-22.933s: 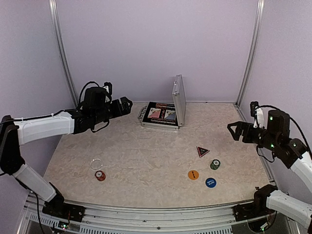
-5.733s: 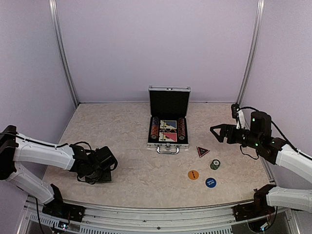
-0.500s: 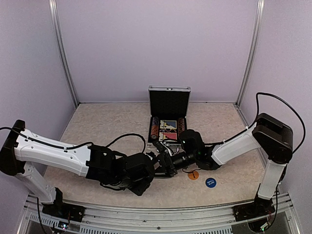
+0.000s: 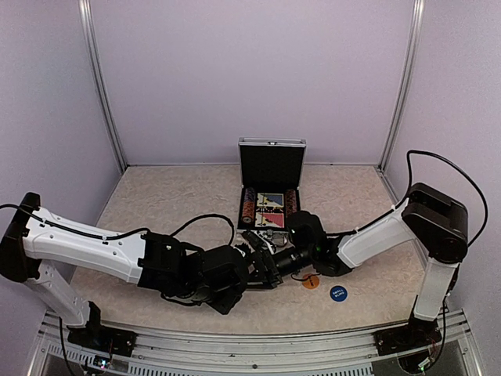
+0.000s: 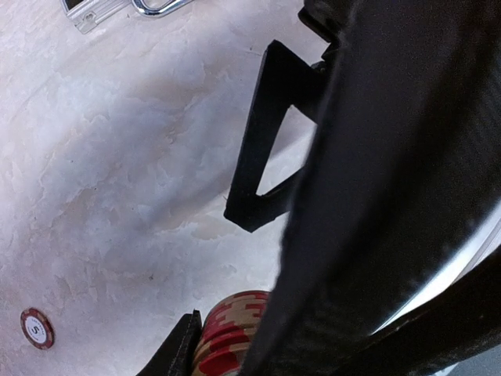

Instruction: Pack up texas hold em set

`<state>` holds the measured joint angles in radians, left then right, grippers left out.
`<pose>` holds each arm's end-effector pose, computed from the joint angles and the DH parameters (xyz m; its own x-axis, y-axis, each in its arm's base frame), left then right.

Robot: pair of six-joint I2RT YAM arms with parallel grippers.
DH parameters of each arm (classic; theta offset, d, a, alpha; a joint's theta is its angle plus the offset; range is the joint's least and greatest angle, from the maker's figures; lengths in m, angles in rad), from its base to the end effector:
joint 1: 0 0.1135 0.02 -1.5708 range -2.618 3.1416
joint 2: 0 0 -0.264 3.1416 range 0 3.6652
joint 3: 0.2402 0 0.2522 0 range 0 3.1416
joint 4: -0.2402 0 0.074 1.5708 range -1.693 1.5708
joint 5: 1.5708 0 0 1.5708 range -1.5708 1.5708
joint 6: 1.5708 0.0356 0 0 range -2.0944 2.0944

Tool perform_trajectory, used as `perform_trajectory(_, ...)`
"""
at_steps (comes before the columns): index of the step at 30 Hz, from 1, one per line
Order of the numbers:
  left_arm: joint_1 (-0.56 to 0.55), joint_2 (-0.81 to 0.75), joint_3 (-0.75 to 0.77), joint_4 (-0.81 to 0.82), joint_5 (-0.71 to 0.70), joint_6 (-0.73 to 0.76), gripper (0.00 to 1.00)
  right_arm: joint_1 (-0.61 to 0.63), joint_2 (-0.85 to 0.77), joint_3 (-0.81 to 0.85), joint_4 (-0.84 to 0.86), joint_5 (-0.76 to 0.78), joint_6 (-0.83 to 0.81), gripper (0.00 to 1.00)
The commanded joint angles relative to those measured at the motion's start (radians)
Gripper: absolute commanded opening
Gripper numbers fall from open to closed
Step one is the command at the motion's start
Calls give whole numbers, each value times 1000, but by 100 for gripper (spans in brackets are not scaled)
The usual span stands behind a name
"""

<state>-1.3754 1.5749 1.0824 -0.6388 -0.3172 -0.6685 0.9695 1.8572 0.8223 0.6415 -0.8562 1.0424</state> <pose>0.0713 -0.3031 0.2170 -0.6996 0.5016 -0.5088 0.6023 0.7971 -0.0422 0.1821 0.3130 0.1495 -0.9169 -0.3360 -0.2156 -0.2841 0.1699 0.9436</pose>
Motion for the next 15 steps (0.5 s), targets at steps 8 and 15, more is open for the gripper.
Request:
perform_trajectory(8, -7, 7, 26, -1, -20, 6, 0, 38, 52, 29, 66, -36, 23, 84)
perform_trajectory(15, -8, 7, 24, 6, -16, 6, 0, 43, 62, 23, 108, -51, 43, 77)
